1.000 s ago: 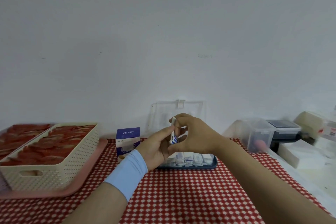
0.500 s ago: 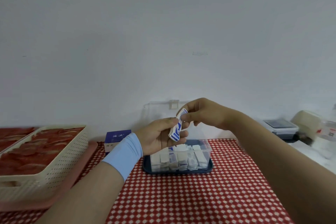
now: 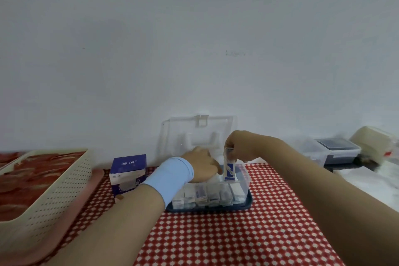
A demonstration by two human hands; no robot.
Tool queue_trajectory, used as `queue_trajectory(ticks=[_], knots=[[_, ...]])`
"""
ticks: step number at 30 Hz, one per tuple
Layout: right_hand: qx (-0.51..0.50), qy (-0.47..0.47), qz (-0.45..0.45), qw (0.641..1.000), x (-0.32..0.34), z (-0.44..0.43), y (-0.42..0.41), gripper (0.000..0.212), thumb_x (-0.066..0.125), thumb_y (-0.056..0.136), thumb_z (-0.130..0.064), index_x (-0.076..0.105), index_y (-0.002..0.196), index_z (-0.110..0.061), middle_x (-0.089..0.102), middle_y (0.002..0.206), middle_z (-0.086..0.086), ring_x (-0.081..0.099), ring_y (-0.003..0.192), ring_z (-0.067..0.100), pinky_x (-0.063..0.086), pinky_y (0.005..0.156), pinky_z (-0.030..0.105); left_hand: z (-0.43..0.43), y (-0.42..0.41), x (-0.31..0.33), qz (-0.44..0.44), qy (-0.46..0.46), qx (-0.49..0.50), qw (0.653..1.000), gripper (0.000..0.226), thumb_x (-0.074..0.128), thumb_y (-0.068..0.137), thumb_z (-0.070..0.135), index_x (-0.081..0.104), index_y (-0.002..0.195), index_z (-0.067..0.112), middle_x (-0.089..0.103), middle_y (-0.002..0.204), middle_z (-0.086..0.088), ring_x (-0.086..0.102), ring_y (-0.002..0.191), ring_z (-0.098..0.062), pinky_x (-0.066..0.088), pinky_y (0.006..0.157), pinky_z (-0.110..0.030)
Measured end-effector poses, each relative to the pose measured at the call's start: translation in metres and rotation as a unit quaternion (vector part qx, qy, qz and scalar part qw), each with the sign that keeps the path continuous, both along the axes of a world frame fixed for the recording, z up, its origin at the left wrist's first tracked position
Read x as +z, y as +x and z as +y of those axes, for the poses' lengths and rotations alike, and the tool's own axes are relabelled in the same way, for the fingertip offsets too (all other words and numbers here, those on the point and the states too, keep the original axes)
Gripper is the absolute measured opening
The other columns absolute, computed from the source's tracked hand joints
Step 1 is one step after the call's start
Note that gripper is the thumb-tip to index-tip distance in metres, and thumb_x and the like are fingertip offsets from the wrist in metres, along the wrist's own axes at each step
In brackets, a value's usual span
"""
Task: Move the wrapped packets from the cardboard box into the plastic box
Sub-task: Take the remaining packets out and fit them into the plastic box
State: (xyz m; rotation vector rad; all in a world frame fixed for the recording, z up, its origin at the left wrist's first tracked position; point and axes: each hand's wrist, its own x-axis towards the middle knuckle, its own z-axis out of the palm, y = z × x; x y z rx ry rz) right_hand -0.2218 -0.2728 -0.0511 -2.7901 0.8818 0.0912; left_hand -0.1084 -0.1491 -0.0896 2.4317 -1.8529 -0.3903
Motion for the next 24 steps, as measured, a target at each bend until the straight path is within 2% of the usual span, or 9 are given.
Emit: queue_trajectory(ticks=[3,6,8,9,11,14,17,20,24], knots=[[0.01,-0.015,0.022,1.0,-0.012,0.0,0.007,0.018,0.063,0.094,-0.021,0.071,0.108,-0.013,0.071,0.101,0.004,0.065,0.09,0.022,0.052,0.082,0.031,-0.004,0.001,-0.008,-0.013,0.024,0.001,1.0,0.054,0.031,0.085,0.046,0.057,0.129,0.027,0.042,0.14,-0.007,0.034,0.132,-0.031,0.031,0.108,-0.045],[0.013,-0.021,0.033,0.999,-0.02,0.001,0.01,0.019,0.063,0.094,-0.023,0.072,0.108,-0.013,0.071,0.102,0.005,0.065,0.093,0.023,0.05,0.08,0.03,-0.005,0.007,-0.019,-0.027,0.058,-0.028,0.998,0.057,0.023,0.078,0.057,0.057,0.113,0.029,0.039,0.137,-0.004,0.032,0.129,-0.03,0.03,0.107,-0.044],[0.019,-0.015,0.036,0.999,-0.025,0.0,0.012,0.019,0.063,0.094,-0.021,0.074,0.108,-0.013,0.072,0.102,0.006,0.066,0.093,0.023,0.051,0.081,0.03,-0.003,0.011,-0.021,-0.047,0.057,-0.052,0.996,0.071,0.021,0.067,0.065,0.058,0.114,0.027,0.04,0.138,-0.003,0.033,0.13,-0.027,0.031,0.109,-0.046],[0.021,-0.008,0.036,0.999,-0.026,0.0,0.014,0.019,0.063,0.094,-0.02,0.074,0.108,-0.013,0.072,0.102,0.006,0.066,0.093,0.024,0.051,0.082,0.03,-0.002,0.013,-0.022,-0.038,0.044,-0.035,0.998,0.068,0.028,0.073,0.063,0.058,0.119,0.023,0.042,0.138,-0.004,0.036,0.13,-0.028,0.033,0.108,-0.046],[0.023,0.002,0.043,0.999,-0.03,0.0,0.017,0.02,0.062,0.094,-0.019,0.074,0.108,-0.012,0.072,0.102,0.008,0.068,0.094,0.025,0.054,0.087,0.033,-0.004,0.016,-0.025,0.016,-0.007,0.003,1.0,0.046,0.044,0.093,0.041,0.057,0.126,0.012,0.05,0.136,-0.008,0.038,0.13,-0.031,0.034,0.107,-0.044],[0.032,-0.007,0.06,0.998,-0.033,0.001,0.019,0.018,0.061,0.094,-0.019,0.074,0.106,-0.012,0.072,0.1,0.008,0.067,0.09,0.025,0.054,0.083,0.034,-0.001,0.018,-0.02,0.11,-0.035,0.027,0.993,0.038,0.042,0.099,0.025,0.058,0.133,0.015,0.055,0.138,-0.006,0.044,0.127,-0.029,0.034,0.108,-0.04],[0.037,-0.022,0.084,0.996,-0.036,0.005,0.019,0.019,0.061,0.095,-0.021,0.073,0.109,-0.018,0.071,0.101,0.004,0.064,0.091,0.022,0.051,0.084,0.034,0.001,0.025,-0.016,0.099,-0.028,0.022,0.994,0.046,0.042,0.093,0.026,0.056,0.137,0.024,0.056,0.14,-0.001,0.055,0.12,-0.023,0.044,0.103,-0.038],[0.031,-0.051,0.094,0.994,-0.043,0.006,0.02,0.023,0.062,0.094,-0.03,0.071,0.114,-0.02,0.071,0.104,0.001,0.063,0.096,0.022,0.045,0.087,0.035,0.005,0.026,-0.022,0.071,-0.004,0.013,0.997,0.042,0.039,0.098,0.026,0.061,0.133,0.02,0.056,0.138,-0.002,0.054,0.12,-0.024,0.043,0.101,-0.034],[0.025,-0.072,0.089,0.993,-0.05,0.006,0.021,0.028,0.062,0.095,-0.035,0.07,0.117,-0.019,0.072,0.107,0.001,0.063,0.099,0.022,0.041,0.088,0.035,0.007,0.026,-0.028,0.027,0.015,-0.008,1.0,0.044,0.034,0.099,0.033,0.069,0.119,0.015,0.06,0.127,-0.006,0.054,0.116,-0.026,0.043,0.102,-0.042]])
